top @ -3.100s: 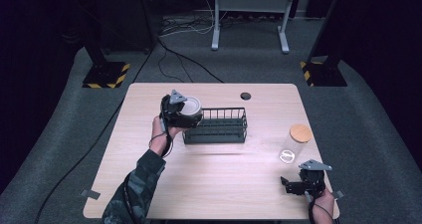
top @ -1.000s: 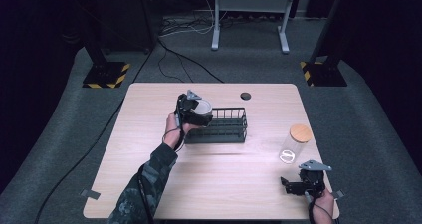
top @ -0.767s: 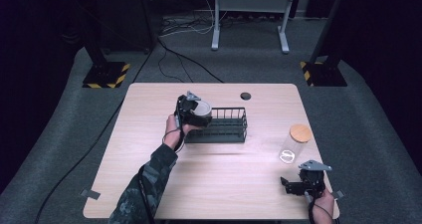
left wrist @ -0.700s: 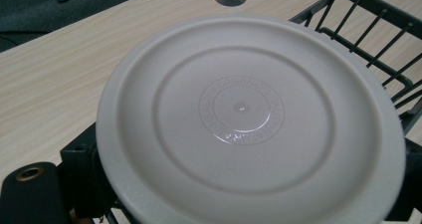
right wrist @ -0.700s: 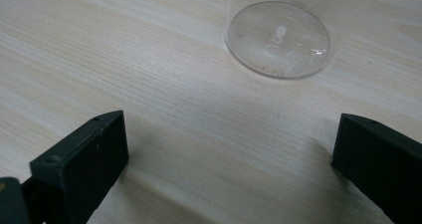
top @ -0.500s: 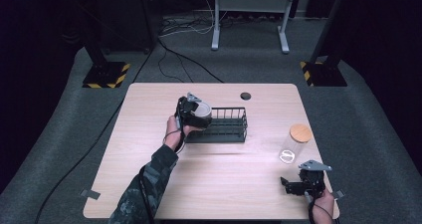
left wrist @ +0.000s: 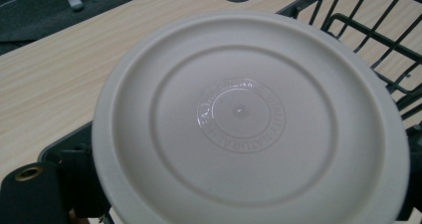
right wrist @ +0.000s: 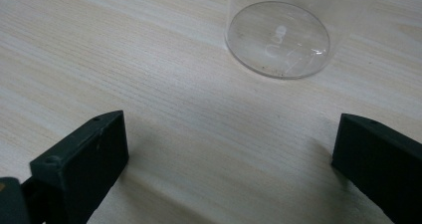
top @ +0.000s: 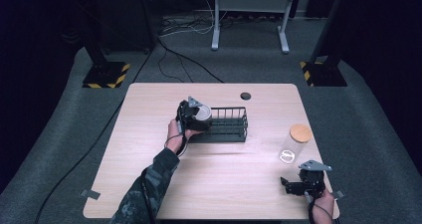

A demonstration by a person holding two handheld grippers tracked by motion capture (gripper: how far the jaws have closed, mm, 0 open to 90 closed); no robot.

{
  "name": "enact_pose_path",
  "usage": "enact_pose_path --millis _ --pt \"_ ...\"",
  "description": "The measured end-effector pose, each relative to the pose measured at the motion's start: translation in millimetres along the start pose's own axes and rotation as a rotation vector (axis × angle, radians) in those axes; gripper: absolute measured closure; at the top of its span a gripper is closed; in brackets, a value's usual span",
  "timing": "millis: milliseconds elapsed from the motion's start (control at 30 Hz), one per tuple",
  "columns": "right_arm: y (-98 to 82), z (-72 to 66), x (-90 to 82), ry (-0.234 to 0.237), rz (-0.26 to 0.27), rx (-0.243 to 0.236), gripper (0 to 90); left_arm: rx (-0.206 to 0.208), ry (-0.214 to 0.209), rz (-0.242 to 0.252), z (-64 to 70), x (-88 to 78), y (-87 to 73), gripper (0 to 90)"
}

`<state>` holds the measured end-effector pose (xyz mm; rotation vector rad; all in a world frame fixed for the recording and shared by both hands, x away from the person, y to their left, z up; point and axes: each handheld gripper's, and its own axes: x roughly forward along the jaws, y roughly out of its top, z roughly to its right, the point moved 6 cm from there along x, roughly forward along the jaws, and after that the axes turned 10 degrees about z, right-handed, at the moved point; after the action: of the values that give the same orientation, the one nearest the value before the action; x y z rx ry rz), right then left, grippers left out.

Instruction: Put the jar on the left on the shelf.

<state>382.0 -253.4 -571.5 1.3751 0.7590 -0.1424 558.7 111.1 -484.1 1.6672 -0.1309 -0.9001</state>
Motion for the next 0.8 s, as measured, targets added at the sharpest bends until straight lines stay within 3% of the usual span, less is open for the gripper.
enact_pose_path --millis 667,800 --pt "0.0 0.1 0.1 0.001 0.000 0.001 0.0 -0.016 0.012 -0.028 0.6 0.0 2.1 9.6" --pt "0.0 0.0 0.1 0.001 0.000 0.001 0.0 -0.009 0.037 -0.021 0.0 -2.5 4.4 6.4"
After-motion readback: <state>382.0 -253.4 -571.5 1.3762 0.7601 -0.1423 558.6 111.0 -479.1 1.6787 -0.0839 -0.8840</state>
